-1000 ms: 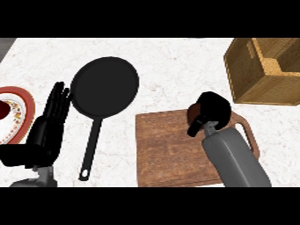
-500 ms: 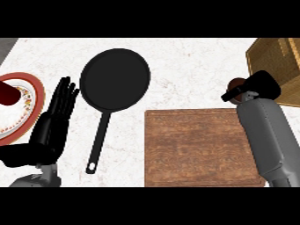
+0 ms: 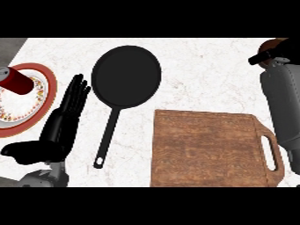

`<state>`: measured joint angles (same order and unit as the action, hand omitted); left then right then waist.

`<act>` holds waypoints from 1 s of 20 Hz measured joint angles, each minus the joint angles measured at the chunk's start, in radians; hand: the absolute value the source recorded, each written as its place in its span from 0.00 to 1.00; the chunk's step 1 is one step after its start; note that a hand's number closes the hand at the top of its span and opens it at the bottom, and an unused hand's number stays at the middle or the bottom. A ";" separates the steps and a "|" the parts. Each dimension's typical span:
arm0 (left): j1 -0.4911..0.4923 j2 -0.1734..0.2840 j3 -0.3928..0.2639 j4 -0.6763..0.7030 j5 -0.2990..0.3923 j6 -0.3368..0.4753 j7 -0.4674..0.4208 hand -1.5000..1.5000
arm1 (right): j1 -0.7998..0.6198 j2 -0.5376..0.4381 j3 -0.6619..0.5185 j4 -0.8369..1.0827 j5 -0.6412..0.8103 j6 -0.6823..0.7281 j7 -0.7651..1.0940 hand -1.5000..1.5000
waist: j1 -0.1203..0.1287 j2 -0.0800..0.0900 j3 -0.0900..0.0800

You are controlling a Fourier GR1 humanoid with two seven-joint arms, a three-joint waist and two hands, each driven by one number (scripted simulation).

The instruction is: Pick the cupcake from the cutting board and place it in the basket

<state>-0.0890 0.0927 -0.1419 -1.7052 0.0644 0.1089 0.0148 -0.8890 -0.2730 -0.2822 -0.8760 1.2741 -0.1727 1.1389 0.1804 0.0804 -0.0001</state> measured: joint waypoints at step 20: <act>-0.043 -0.018 -0.016 0.040 -0.018 0.008 0.011 0.50 | -0.271 -0.039 -0.178 0.153 0.444 -0.163 0.089 1.00 | 0.014 -0.010 -0.004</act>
<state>-0.1321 0.0751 -0.1582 -1.6654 0.0461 0.1172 0.0257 -1.1598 -0.3115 -0.4601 -0.7229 1.7176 -0.3353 1.2281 0.1945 0.0706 -0.0042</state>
